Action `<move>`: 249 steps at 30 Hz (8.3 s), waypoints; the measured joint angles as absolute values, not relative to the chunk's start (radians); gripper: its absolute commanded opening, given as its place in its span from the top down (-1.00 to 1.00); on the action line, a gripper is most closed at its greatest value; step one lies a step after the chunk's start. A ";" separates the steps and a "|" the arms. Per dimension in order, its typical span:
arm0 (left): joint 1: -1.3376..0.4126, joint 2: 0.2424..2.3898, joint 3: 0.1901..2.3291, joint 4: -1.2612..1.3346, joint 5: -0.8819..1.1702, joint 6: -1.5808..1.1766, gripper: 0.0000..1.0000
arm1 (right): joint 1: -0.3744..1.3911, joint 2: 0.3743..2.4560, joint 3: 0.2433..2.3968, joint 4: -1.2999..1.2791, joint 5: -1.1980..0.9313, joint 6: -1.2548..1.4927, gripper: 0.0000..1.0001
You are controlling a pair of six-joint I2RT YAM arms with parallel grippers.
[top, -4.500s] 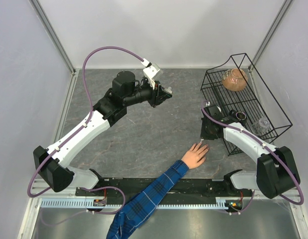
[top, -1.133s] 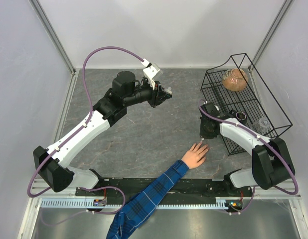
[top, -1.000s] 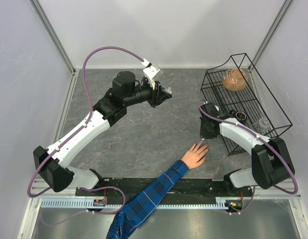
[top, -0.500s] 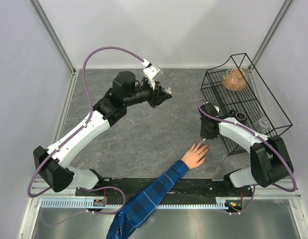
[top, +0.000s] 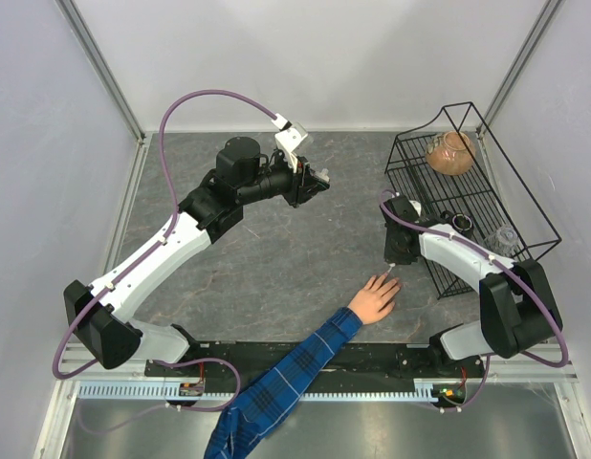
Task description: Paint the nails
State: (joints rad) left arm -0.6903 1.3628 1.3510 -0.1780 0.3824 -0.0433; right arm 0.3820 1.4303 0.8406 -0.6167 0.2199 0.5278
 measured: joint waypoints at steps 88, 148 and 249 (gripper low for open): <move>-0.690 1.385 1.382 -0.186 0.374 -0.044 0.96 | 0.362 1.409 0.816 -0.590 0.163 0.525 1.00; -0.675 1.073 1.106 0.025 0.708 -0.044 0.96 | 0.679 1.486 2.118 -0.970 -0.327 0.209 1.00; -0.648 1.163 1.153 0.009 0.685 -0.020 0.96 | 0.712 1.520 2.037 -1.023 -0.332 0.272 -0.38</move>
